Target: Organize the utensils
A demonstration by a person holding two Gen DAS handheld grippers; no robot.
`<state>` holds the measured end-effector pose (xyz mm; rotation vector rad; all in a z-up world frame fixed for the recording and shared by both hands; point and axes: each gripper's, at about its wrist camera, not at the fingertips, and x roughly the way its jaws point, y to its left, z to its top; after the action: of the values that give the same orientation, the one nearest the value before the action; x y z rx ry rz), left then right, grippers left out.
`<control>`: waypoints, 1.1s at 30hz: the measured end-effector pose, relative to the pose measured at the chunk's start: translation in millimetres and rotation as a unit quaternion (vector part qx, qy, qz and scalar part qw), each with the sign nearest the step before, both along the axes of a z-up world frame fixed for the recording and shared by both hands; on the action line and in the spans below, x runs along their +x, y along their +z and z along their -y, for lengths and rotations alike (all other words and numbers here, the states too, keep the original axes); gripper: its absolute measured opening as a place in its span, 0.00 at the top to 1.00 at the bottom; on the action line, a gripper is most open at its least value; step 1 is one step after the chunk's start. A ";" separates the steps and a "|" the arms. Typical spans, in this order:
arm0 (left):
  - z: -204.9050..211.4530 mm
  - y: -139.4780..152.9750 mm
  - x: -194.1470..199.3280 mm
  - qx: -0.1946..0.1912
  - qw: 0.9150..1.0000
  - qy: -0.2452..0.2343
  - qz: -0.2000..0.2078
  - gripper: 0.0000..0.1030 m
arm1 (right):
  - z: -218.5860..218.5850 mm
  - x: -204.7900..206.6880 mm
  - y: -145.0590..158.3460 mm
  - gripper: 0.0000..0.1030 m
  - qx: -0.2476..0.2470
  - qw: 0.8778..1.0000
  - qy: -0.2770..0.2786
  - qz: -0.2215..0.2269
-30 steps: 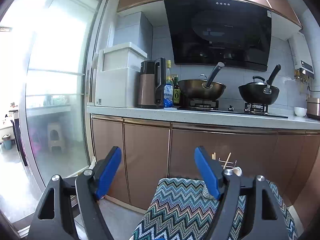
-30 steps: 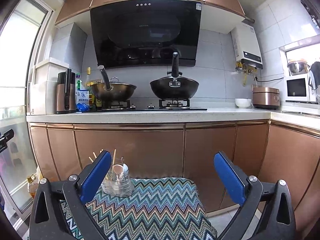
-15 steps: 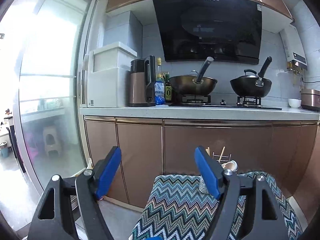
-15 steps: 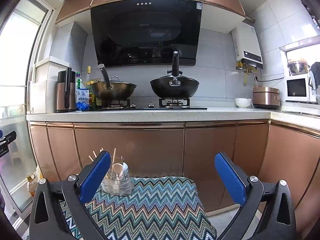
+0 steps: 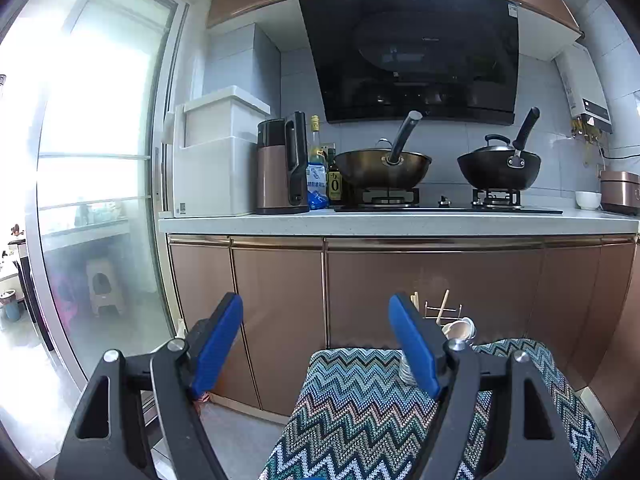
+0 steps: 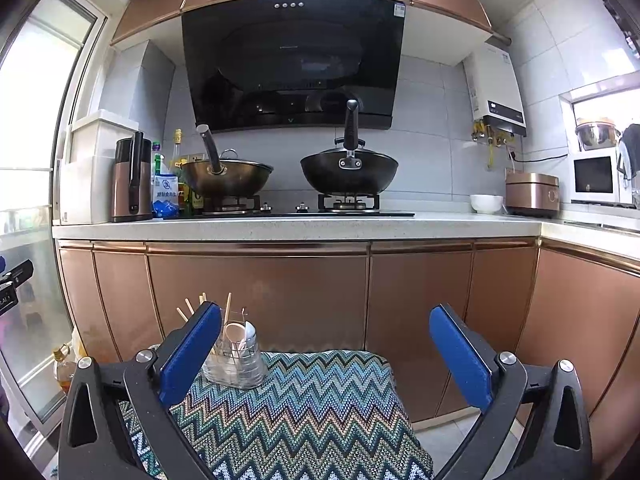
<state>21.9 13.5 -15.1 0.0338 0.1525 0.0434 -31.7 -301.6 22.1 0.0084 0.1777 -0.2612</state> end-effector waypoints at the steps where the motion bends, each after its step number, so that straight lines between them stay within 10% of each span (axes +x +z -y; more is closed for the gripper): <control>1: -0.1 -0.1 0.0 0.000 1.000 0.000 0.000 0.28 | -0.5 0.2 -1.0 0.01 -0.001 1.000 0.000 -0.001; 33: 6.3 -0.4 13.7 0.004 1.000 -0.008 -0.029 0.24 | -1.4 4.2 -8.3 0.00 -0.003 1.000 0.000 -0.019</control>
<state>35.5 7.1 -15.5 0.0452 0.2106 0.0278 -27.5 -300.2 13.8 -0.0023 0.2150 -0.2615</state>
